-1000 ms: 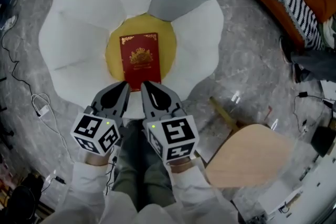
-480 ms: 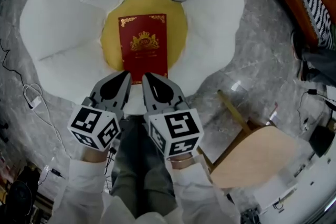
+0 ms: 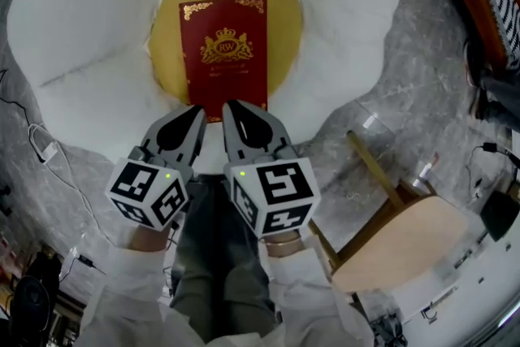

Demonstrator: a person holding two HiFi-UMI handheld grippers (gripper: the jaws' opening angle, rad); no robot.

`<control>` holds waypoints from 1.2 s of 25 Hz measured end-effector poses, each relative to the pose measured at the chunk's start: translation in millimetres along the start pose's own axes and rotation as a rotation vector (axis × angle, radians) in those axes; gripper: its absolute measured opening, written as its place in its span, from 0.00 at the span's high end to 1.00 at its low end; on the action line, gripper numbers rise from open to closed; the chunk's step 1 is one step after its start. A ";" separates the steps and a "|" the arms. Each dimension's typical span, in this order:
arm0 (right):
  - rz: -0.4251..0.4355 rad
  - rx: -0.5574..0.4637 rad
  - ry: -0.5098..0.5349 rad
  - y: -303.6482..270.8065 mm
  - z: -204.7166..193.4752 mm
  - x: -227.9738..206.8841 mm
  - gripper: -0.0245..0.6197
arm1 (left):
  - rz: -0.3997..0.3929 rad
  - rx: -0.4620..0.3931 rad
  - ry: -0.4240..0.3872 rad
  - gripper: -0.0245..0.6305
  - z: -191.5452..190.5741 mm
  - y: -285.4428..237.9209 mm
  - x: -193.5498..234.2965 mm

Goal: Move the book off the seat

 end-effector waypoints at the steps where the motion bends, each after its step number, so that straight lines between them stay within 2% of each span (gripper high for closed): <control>1: 0.001 0.004 0.000 -1.9 -3.3 -1.1 0.94 | 0.003 0.008 0.007 0.95 -3.7 -1.6 2.7; 10: 0.013 0.041 -0.014 -20.5 -35.5 -16.6 0.94 | 0.026 0.033 0.025 0.95 -24.3 -18.8 20.9; 15: 0.026 0.062 0.004 -24.9 -44.4 -24.3 0.94 | 0.022 0.052 0.013 0.95 -31.6 -28.9 20.6; 19: 0.014 0.065 0.008 -30.1 -47.8 -36.6 0.94 | 0.048 0.050 0.016 0.94 -34.9 -35.7 24.3; 22: 0.011 0.077 0.018 -34.2 -50.3 -44.8 0.94 | 0.082 0.053 0.021 0.80 -38.0 -38.9 29.3; 25: 0.011 0.094 0.021 -37.3 -53.4 -51.9 0.89 | 0.107 0.066 0.035 0.76 -42.1 -41.3 34.1; 30: -0.007 0.098 0.021 -42.4 -52.7 -62.4 0.79 | 0.166 0.075 0.047 0.61 -45.4 -45.1 42.2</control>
Point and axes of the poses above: the fingertips, and each gripper's own axes: y backward along the fingers, x to its left, z out of its top, the point moved 10 cm from there along y, backward along the fingers, and after that the axes turned 8 degrees about -x, right-handed, at the moved point
